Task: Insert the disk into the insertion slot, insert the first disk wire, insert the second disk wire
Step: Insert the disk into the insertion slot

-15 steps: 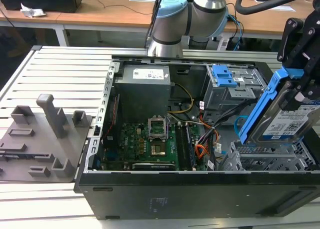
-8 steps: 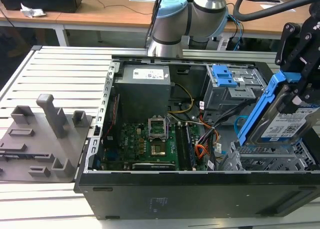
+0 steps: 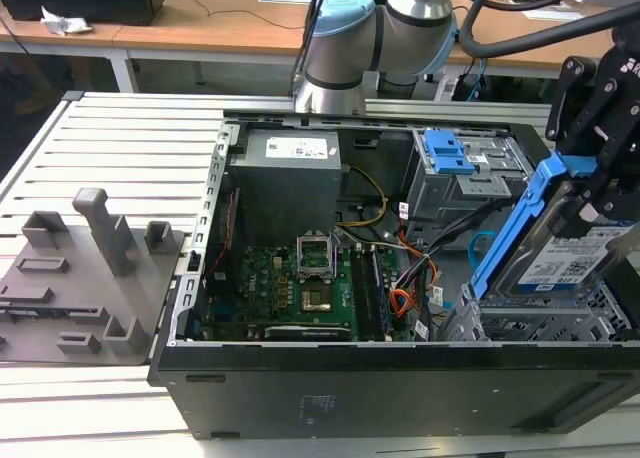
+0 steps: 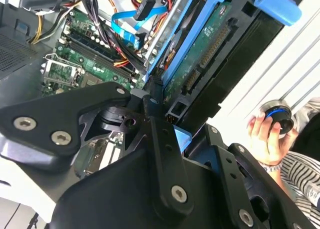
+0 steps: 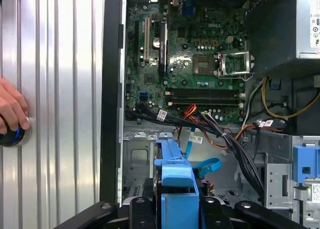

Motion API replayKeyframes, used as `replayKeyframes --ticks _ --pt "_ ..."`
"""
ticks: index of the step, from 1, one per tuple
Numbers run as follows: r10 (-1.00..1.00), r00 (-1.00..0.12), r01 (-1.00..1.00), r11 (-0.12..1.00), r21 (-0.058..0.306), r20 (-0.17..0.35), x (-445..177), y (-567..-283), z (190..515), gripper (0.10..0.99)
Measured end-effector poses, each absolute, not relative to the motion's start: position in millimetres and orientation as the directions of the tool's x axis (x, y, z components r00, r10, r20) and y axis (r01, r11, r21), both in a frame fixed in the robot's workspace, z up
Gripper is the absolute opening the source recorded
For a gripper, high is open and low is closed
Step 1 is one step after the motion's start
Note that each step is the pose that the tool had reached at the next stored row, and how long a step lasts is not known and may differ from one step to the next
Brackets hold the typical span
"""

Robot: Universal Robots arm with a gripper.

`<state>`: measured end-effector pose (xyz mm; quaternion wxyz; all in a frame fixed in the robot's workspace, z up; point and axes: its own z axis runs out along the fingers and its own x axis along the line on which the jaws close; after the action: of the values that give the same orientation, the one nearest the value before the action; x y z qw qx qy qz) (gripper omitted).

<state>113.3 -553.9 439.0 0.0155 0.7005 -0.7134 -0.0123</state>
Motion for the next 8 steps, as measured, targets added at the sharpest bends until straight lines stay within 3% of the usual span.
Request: replayKeyframes --ticks 8 --pt "-1.000 -0.018 -0.999 0.019 0.039 0.005 115 -554 428 0.365"
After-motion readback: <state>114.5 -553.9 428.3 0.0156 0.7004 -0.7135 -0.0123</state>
